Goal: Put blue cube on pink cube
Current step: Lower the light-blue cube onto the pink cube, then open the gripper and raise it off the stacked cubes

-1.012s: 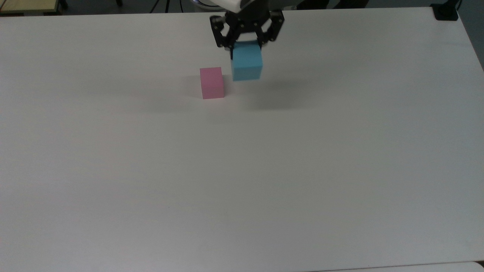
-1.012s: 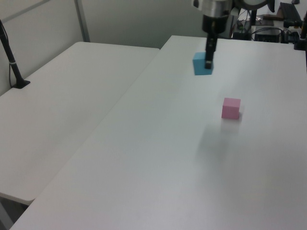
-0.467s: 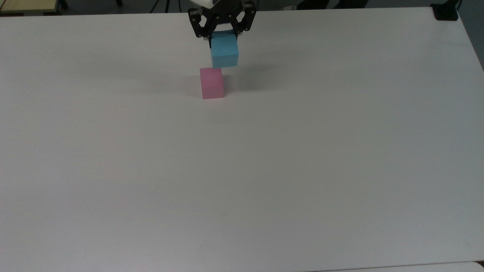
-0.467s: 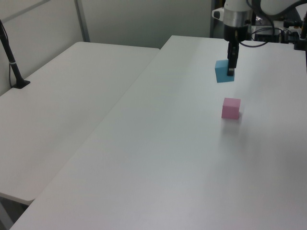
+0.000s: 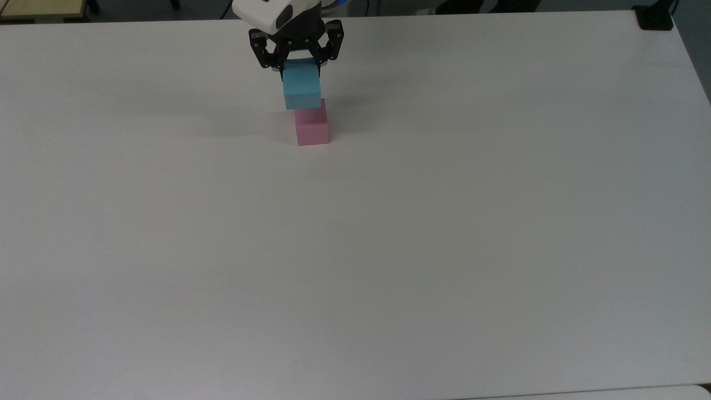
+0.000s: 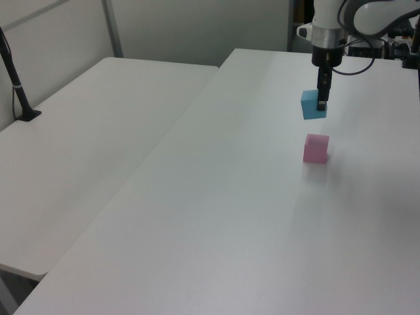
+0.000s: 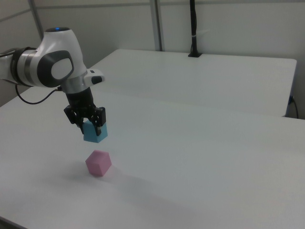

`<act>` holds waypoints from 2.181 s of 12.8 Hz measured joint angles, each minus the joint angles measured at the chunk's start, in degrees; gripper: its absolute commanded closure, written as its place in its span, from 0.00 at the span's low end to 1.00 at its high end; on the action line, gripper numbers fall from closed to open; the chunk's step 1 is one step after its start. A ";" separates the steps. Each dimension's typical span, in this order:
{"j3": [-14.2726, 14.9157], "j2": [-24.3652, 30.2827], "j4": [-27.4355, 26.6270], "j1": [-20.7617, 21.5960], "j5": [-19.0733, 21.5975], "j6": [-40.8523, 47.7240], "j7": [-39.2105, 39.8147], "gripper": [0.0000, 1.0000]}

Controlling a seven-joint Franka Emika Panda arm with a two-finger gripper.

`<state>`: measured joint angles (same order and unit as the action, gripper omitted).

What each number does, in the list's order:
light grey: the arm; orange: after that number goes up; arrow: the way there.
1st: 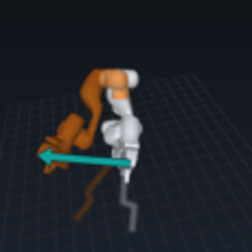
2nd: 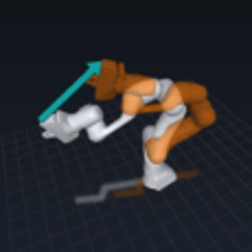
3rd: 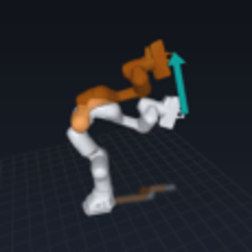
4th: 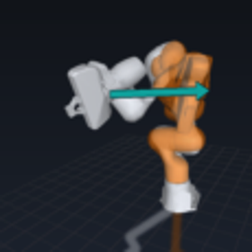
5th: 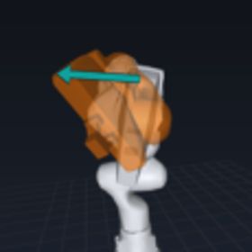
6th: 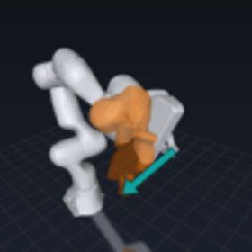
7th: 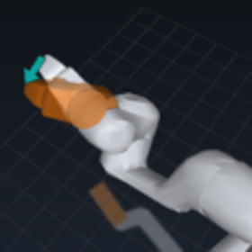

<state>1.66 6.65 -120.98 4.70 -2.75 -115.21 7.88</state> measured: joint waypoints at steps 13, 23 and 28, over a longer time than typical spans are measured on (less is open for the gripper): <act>-0.24 -4.50 -4.43 0.13 0.00 -6.01 0.10 0.62; -0.14 -4.57 -4.15 -0.02 0.00 -5.89 0.09 0.00; 0.06 -3.25 11.25 -2.38 0.01 8.50 -5.56 0.00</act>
<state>1.72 3.40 -109.73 2.32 -2.74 -106.71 2.32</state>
